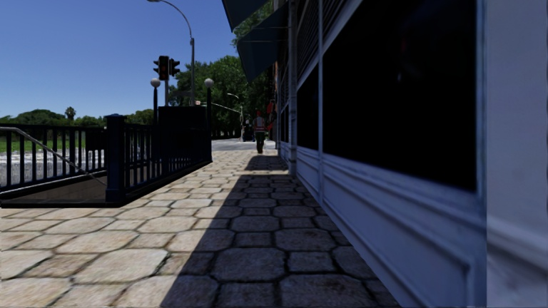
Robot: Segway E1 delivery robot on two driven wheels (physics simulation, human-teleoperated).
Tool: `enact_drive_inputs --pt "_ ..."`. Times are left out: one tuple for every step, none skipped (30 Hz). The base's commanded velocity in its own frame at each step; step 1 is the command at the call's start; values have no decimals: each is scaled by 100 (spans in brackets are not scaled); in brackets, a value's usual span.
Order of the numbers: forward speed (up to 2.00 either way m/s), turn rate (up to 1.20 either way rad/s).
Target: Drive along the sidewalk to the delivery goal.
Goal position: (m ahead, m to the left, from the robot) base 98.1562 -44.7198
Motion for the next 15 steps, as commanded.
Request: enact_drive_inputs --pt "200 0" --pt "200 0" --pt "200 0" --pt "200 0" --pt "200 0" --pt "200 0" --pt "200 0" --pt "200 0" --pt "200 0" --pt "200 0" --pt "200 0" --pt "200 0" --pt "200 0" --pt "200 39" --pt "200 84"
